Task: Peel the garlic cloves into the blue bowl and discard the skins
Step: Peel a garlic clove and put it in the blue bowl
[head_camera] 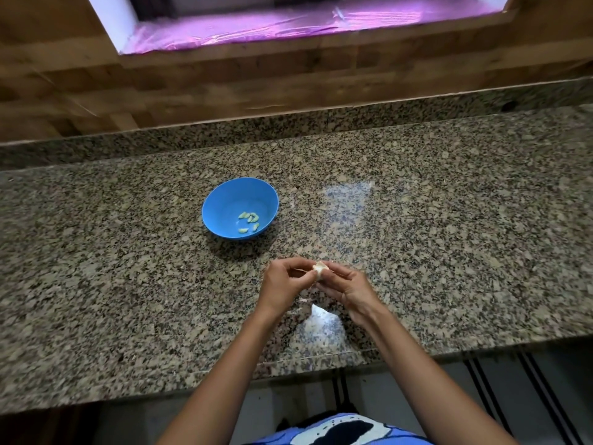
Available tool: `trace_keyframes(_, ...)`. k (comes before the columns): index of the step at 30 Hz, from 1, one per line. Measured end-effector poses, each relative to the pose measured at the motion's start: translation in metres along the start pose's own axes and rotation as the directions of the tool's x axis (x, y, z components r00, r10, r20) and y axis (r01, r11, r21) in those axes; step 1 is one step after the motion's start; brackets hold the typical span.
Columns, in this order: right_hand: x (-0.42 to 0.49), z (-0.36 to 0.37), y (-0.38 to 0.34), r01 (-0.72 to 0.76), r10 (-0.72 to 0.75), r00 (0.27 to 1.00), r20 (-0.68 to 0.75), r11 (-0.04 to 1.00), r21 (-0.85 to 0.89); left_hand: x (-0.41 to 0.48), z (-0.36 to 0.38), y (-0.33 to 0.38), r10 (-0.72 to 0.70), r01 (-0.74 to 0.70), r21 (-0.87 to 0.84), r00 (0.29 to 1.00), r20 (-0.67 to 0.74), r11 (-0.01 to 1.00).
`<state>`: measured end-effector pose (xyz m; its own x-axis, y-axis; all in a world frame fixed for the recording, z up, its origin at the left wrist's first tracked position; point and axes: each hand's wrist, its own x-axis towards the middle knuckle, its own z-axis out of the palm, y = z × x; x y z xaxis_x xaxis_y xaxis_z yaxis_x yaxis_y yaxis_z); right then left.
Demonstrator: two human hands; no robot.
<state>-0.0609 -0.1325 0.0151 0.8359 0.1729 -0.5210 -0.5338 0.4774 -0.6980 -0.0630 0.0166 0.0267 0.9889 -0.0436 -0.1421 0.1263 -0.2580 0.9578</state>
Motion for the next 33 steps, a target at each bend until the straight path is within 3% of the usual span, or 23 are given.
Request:
trace_keyframes(10, -0.002, 0.003, 0.006, 0.048, -0.048, 0.999, 0.008, 0.991, -0.121, 0.000, 0.014, -0.008, 0.076, -0.033, 0.306, 0.988, -0.133, 0.952)
trace_keyframes(11, -0.003, 0.004, 0.005, 0.055, -0.054, 0.998, 0.012, 0.990, -0.134, 0.000, 0.014, -0.010, 0.024, 0.015, 0.227, 0.985, -0.168, 0.974)
trace_keyframes(13, -0.002, 0.003, 0.001, 0.094, -0.102, 0.995, -0.023, 0.968, -0.233, 0.002, 0.008, -0.013, -0.201, 0.173, -0.150, 0.959, -0.199, 0.973)
trace_keyframes(15, 0.004, -0.002, -0.001, 0.169, -0.241, 0.966, -0.089, 0.858, -0.485, 0.001, -0.002, -0.016, -0.407, 0.297, -0.473, 0.901, -0.149, 0.830)
trace_keyframes(17, 0.012, -0.007, -0.002, 0.189, -0.380, 0.916, -0.130, 0.693, -0.695, 0.004, -0.014, -0.022, -0.485, 0.330, -0.586, 0.866, -0.124, 0.740)
trace_keyframes(19, 0.015, -0.010, -0.003, 0.163, -0.457, 0.881, -0.117, 0.527, -0.834, 0.007, -0.021, -0.028, -0.473, 0.356, -0.466, 0.867, -0.160, 0.810)
trace_keyframes(21, 0.016, -0.012, -0.003, 0.121, -0.493, 0.869, -0.052, 0.314, -0.942, 0.008, -0.025, -0.034, -0.278, 0.293, 0.029, 0.931, -0.238, 0.956)
trace_keyframes(23, 0.016, -0.016, -0.001, 0.083, -0.507, 0.862, -0.014, 0.168, -0.982, 0.007, -0.026, -0.038, -0.016, 0.081, 0.509, 0.991, -0.131, 0.857)
trace_keyframes(24, 0.015, -0.018, 0.000, 0.068, -0.507, 0.862, -0.005, 0.125, -0.990, 0.005, -0.026, -0.039, 0.046, -0.002, 0.601, 0.997, -0.058, 0.799)
trace_keyframes(26, 0.014, -0.022, 0.001, 0.059, -0.512, 0.859, 0.013, 0.075, -0.995, 0.003, -0.024, -0.042, 0.102, -0.086, 0.643, 0.995, 0.012, 0.761)
trace_keyframes(30, 0.015, -0.025, 0.010, 0.057, -0.567, 0.819, 0.091, -0.078, -0.995, 0.004, -0.025, -0.041, 0.119, -0.044, 0.529, 0.987, -0.109, 0.848)
trace_keyframes(33, 0.011, -0.011, 0.021, 0.319, -0.644, 0.728, 0.235, 0.015, -0.948, 0.008, -0.026, -0.040, -0.007, 0.075, 0.492, 0.990, -0.139, 0.868)
